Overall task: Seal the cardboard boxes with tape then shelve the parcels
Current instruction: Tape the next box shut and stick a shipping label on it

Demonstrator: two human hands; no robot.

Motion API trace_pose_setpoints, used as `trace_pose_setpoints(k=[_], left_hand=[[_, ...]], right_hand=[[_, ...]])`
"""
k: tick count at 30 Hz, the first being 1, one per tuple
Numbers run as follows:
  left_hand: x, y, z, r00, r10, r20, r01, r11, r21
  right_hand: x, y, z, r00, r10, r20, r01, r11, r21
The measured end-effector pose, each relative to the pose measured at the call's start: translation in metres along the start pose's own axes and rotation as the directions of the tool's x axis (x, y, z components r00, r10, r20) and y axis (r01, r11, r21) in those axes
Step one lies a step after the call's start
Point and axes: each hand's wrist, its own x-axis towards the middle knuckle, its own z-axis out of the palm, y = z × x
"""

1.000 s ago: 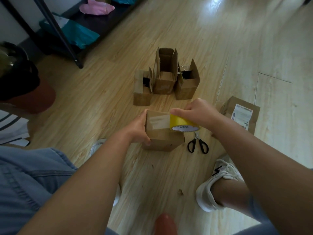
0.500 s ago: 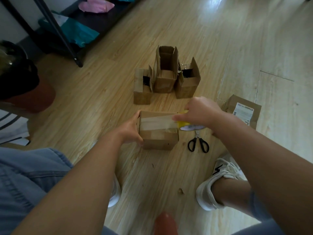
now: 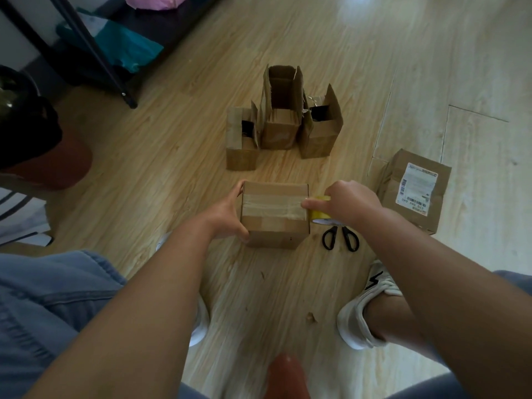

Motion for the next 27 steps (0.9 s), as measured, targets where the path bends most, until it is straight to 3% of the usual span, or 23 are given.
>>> trace_pose_setpoints(k=[4, 6, 9, 12, 17, 21, 24, 27], left_hand=[[-0.002, 0.007, 0.011, 0.999, -0.033, -0.013, 0.034, 0.992, 0.12], [-0.01, 0.013, 0.025, 0.995, -0.02, -0.103, 0.044, 0.97, 0.24], [-0.021, 0.023, 0.049, 0.946, 0.197, -0.257, -0.035, 0.852, 0.523], [-0.022, 0.029, 0.068, 0.919, 0.348, -0.184, -0.133, 0.714, 0.687], [-0.012, 0.025, 0.072, 0.924, 0.345, -0.168, -0.093, 0.625, 0.775], [-0.008, 0.024, 0.077, 0.921, 0.34, -0.19, -0.059, 0.605, 0.794], [-0.005, 0.016, 0.081, 0.882, 0.41, -0.233, -0.083, 0.621, 0.779], [0.001, 0.01, 0.084, 0.83, 0.49, -0.266, -0.105, 0.606, 0.788]], right_hand=[[0.004, 0.003, -0.001, 0.999, 0.012, 0.037, -0.012, 1.0, -0.006], [0.005, 0.004, -0.001, 0.998, 0.021, 0.062, -0.022, 1.0, 0.01], [0.006, 0.0, 0.002, 0.997, 0.028, 0.068, -0.032, 0.998, 0.052], [0.008, -0.002, 0.005, 0.998, 0.034, 0.06, -0.04, 0.992, 0.116], [0.008, 0.002, 0.013, 0.999, 0.006, 0.039, -0.014, 0.978, 0.209], [0.008, 0.008, 0.003, 0.984, -0.05, 0.173, -0.021, 0.922, 0.387], [0.006, 0.011, -0.011, 0.956, -0.081, 0.282, -0.037, 0.92, 0.391], [0.007, 0.011, -0.009, 0.959, -0.091, 0.27, -0.022, 0.921, 0.388]])
